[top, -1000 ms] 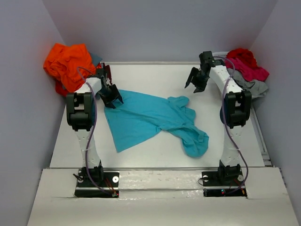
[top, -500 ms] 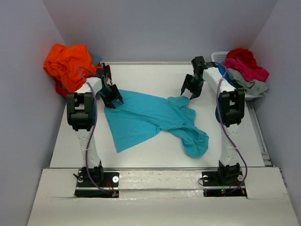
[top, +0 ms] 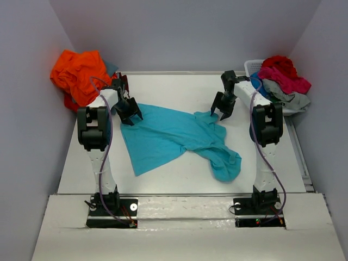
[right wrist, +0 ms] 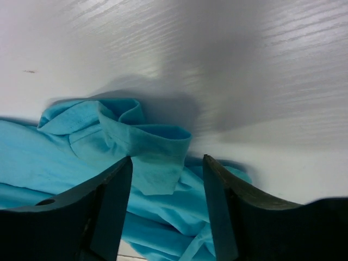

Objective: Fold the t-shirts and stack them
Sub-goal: Flatten out the crumpled T-shirt at the center of the board.

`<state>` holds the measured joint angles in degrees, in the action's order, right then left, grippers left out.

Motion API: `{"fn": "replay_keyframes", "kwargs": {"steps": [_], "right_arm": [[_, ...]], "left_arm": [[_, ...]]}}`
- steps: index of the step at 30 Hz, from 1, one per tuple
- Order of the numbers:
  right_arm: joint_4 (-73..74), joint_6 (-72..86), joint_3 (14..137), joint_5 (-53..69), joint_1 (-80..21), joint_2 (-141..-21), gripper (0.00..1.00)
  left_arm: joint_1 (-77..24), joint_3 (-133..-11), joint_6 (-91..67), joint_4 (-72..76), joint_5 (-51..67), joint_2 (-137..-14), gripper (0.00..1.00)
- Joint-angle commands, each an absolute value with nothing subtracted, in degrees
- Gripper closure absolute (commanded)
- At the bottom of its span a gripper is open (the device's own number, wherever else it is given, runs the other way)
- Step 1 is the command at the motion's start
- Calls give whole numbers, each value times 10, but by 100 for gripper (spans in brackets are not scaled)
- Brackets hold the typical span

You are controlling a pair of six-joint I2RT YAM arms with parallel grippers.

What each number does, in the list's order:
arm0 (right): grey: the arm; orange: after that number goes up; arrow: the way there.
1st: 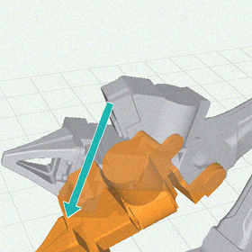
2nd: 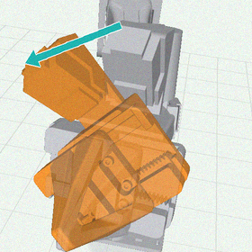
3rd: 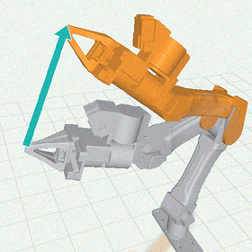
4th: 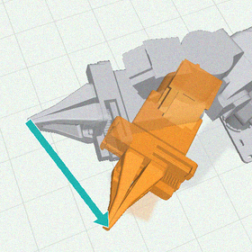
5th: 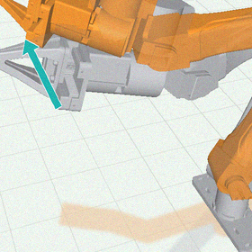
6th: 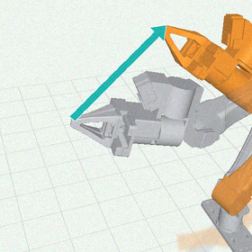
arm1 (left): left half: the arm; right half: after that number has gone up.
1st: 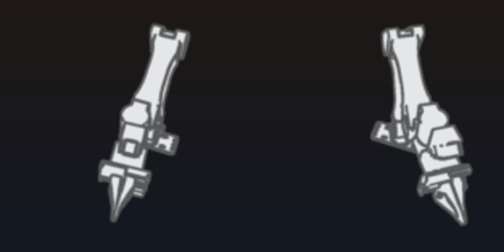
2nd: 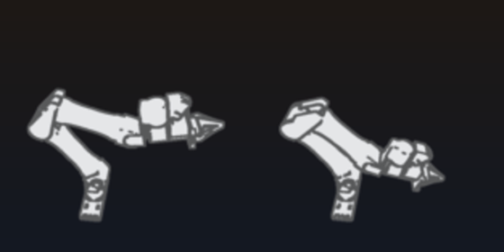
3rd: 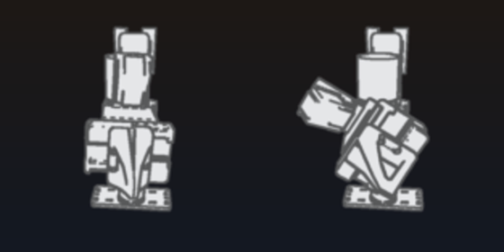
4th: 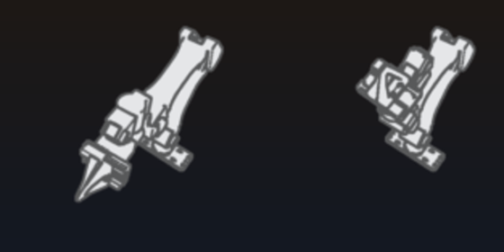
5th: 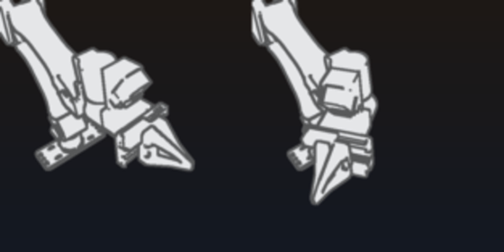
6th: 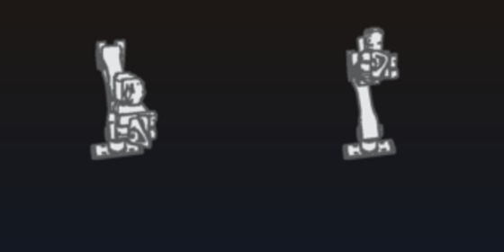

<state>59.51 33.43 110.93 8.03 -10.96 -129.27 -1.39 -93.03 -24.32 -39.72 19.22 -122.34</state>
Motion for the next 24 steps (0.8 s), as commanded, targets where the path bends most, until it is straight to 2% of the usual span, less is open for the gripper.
{"fn": "replay_keyframes", "kwargs": {"steps": [1, 2, 4, 15, 24], "right_arm": [[567, 335, 1130, 98, -110, -1291, 50], [569, 334, 1139, 98, -110, -1295, 68], [565, 334, 1143, 101, -110, -1302, 92], [588, 329, 1204, 93, -110, -1295, 93], [623, 315, 1361, 19, -110, -1283, 93]], "left_arm": [[-16, -940, -229, -416, 181, -1230, 32], [-16, -940, -230, -415, 181, -1230, 32], [-16, -939, -229, -415, 182, -1231, 32], [-16, -937, -224, -416, 148, -1230, 32], [-34, -954, -215, -424, 123, -1245, 32]]}}
